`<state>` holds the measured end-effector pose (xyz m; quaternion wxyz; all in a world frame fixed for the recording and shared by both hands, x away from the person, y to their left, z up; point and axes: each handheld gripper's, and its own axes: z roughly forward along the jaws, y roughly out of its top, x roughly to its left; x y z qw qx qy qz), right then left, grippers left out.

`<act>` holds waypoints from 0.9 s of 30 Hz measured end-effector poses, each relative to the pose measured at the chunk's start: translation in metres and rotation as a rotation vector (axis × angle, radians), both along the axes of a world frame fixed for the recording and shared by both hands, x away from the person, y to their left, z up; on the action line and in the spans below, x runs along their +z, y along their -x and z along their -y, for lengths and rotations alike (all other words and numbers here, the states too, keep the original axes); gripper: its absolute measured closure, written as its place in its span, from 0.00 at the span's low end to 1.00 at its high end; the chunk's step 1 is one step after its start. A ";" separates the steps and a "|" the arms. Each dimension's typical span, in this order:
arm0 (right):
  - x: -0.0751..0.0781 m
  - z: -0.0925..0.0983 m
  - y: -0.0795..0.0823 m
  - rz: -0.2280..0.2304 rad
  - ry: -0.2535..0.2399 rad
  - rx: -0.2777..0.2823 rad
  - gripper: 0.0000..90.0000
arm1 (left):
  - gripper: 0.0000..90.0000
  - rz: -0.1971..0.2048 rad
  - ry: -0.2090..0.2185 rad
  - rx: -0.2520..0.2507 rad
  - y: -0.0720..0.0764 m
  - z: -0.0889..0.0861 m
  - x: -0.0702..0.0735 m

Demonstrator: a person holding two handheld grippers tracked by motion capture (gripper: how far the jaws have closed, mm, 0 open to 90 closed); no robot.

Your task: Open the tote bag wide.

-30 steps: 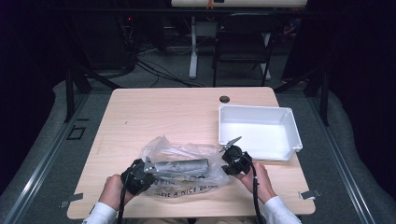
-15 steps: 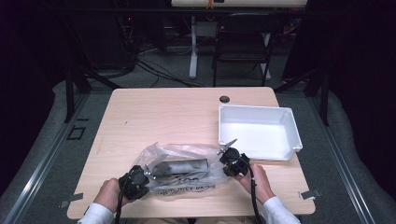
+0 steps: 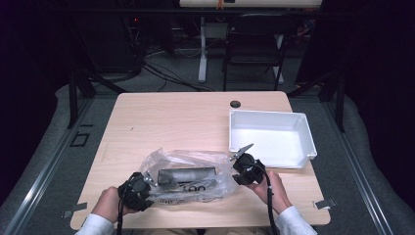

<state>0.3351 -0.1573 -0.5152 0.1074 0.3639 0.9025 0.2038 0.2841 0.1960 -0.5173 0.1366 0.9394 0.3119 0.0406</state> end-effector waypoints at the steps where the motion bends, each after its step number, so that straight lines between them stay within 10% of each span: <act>1: 0.004 0.001 0.001 0.003 -0.007 0.003 0.74 | 0.70 0.010 0.021 -0.001 0.001 -0.001 0.005; 12: 0.037 -0.006 0.011 0.109 -0.188 0.068 0.70 | 0.55 0.232 0.255 0.099 -0.007 0.000 0.047; 27: -0.021 -0.034 -0.004 -0.054 -0.013 0.144 0.22 | 0.30 0.070 0.075 0.084 -0.035 -0.012 -0.008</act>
